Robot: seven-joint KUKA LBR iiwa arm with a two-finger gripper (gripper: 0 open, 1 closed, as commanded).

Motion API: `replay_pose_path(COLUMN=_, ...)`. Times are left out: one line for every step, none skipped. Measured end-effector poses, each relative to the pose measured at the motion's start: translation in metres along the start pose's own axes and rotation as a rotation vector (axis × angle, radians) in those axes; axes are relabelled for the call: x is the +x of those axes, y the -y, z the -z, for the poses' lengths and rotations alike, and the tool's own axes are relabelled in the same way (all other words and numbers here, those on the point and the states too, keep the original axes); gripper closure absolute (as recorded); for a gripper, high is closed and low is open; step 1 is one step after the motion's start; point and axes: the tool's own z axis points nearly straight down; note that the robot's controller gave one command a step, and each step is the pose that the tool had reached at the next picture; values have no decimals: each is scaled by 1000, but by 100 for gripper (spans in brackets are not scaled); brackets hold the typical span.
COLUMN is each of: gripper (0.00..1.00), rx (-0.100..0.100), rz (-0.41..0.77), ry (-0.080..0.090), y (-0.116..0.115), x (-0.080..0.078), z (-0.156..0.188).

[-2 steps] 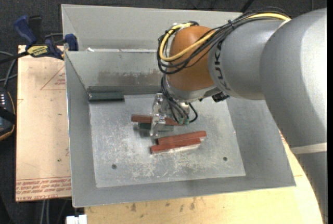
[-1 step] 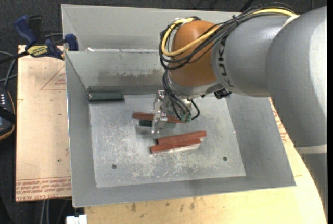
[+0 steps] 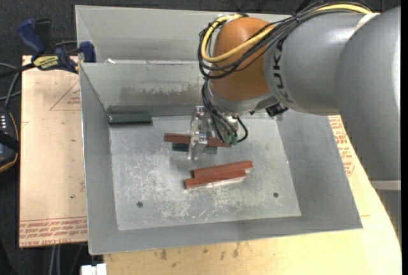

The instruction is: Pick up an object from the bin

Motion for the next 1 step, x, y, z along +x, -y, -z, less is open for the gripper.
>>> replay_pose_path(gripper=100, rx=-1, rz=0, ry=6, y=0, x=-1, z=16)
